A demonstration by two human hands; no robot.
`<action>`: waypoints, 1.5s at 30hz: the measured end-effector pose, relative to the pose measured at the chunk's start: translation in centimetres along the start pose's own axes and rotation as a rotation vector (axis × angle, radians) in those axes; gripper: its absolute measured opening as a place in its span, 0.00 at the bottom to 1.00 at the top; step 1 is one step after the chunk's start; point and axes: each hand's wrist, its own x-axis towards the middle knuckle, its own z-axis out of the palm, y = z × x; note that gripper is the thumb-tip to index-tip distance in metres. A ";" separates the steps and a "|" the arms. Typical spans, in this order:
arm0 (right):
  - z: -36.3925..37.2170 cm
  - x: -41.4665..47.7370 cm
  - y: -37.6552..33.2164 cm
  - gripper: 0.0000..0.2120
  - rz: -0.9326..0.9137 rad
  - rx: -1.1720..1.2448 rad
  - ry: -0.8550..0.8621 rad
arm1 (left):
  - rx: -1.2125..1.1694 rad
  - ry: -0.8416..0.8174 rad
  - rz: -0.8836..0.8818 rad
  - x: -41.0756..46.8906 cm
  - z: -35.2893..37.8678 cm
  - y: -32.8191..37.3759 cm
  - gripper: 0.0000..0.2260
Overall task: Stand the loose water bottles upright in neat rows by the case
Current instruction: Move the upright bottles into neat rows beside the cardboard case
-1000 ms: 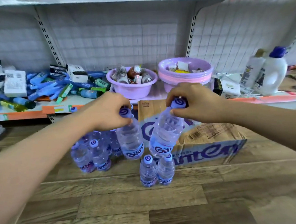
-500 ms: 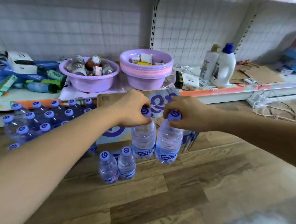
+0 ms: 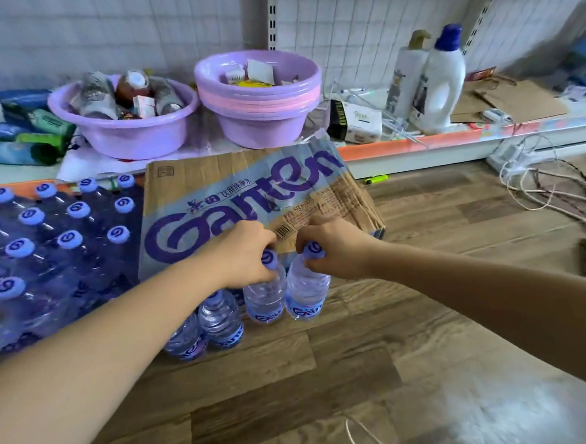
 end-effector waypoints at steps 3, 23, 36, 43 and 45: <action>1.4 1.2 0.2 0.14 -0.008 0.010 -0.018 | 0.000 -0.027 -0.048 0.4 0.9 -0.8 0.13; 6.2 3.3 1.0 0.14 -0.055 -0.040 -0.110 | 0.060 -0.049 -0.076 0.1 5.7 -1.8 0.16; 1.4 7.5 -7.3 0.18 -0.171 -0.427 0.000 | 0.102 0.284 -0.123 -8.4 -1.0 -10.3 0.20; 3.3 15.7 -19.1 0.14 -0.327 -0.301 -0.034 | 0.176 0.281 -0.573 -17.6 -1.2 -23.5 0.17; 4.3 17.4 -22.5 0.16 -0.394 -0.310 -0.076 | 0.157 0.256 -0.690 -19.8 -0.7 -26.3 0.17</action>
